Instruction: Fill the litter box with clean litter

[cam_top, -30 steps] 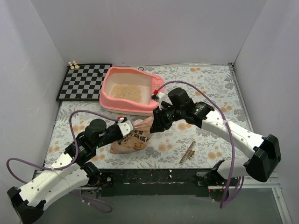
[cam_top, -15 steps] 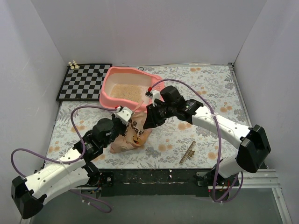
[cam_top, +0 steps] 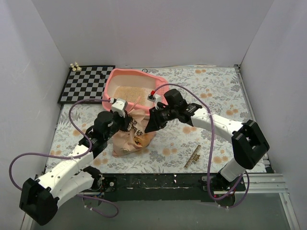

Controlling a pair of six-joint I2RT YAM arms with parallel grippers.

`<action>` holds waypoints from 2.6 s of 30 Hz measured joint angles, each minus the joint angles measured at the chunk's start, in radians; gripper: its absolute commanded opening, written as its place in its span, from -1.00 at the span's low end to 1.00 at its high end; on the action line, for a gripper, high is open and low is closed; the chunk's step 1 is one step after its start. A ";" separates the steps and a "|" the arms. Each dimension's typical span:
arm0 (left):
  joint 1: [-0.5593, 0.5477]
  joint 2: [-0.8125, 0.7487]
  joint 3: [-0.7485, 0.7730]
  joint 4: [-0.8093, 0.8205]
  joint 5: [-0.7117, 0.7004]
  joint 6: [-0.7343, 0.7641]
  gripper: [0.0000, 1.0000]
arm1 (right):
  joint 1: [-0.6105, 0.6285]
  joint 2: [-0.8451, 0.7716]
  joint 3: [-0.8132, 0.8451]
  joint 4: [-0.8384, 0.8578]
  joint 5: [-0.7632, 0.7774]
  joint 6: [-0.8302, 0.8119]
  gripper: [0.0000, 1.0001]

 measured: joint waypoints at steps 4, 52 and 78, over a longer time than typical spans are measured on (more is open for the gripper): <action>0.055 -0.024 -0.004 -0.006 0.104 -0.034 -1.00 | -0.006 0.010 -0.042 0.063 -0.042 0.008 -0.97; -0.008 -0.511 -0.251 0.069 0.603 0.119 -1.00 | -0.049 0.080 0.119 -0.351 -0.162 -0.076 -0.97; -0.044 -0.538 -0.258 0.048 0.579 0.170 -1.00 | -0.053 -0.103 -0.370 0.487 -0.291 0.400 -0.97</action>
